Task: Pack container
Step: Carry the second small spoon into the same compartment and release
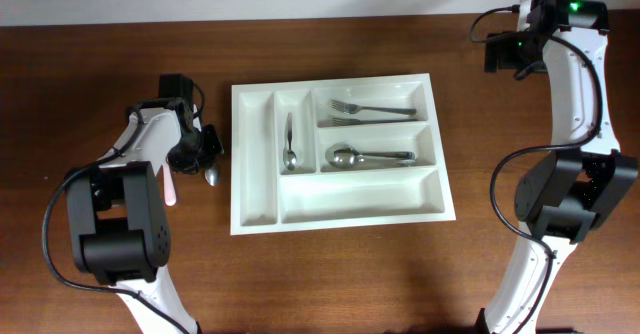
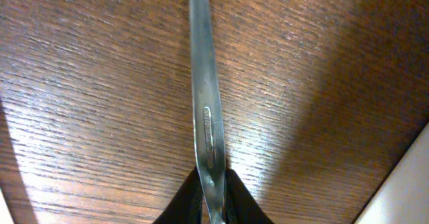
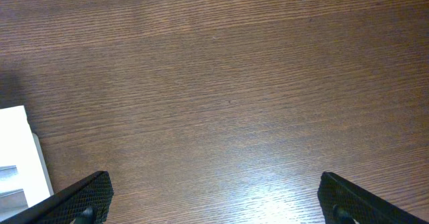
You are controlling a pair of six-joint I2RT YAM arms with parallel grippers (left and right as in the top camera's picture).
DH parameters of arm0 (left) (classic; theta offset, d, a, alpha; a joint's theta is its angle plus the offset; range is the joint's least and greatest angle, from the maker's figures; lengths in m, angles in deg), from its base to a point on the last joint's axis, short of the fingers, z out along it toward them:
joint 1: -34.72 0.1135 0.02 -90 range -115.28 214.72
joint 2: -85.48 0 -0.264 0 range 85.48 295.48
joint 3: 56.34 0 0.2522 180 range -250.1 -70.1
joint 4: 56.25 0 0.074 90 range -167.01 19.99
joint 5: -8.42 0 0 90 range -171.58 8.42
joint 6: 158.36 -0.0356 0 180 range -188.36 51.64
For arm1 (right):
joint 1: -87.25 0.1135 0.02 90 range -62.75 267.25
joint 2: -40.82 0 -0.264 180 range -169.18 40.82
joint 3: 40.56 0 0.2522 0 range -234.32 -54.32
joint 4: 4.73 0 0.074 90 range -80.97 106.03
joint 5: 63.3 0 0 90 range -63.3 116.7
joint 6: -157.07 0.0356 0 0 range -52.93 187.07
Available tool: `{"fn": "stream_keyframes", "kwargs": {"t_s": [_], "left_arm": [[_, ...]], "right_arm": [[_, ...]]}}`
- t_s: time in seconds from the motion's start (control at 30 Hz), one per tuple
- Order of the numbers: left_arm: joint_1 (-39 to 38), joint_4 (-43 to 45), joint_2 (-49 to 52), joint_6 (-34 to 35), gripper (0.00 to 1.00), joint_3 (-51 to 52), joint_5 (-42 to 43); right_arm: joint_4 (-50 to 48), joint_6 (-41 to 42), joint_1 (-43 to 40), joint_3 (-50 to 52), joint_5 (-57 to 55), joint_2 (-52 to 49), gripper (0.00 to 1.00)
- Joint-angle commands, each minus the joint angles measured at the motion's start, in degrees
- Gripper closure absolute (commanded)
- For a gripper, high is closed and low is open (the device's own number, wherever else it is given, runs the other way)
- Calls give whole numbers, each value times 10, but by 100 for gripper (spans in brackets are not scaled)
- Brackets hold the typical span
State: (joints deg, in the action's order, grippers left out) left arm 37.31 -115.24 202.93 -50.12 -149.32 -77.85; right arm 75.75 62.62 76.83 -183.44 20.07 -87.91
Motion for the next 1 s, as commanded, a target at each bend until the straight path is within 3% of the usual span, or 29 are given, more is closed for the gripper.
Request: {"fn": "stream_keyframes", "kwargs": {"t_s": [0.0,0.37,0.63,0.97], "left_arm": [[0,-9,11,2,90,3,14],[-5,-59,-52,2,98,-118,10],[-110,-79,-125,1,98,-243,38],[-225,-61,-96,11,98,-251,14]], "right_arm": [[0,9,2,-9,-7,19,1],[0,9,2,-10,-7,19,1],[0,9,2,-9,-7,19,1],[0,9,2,-9,-7,19,1]]}}
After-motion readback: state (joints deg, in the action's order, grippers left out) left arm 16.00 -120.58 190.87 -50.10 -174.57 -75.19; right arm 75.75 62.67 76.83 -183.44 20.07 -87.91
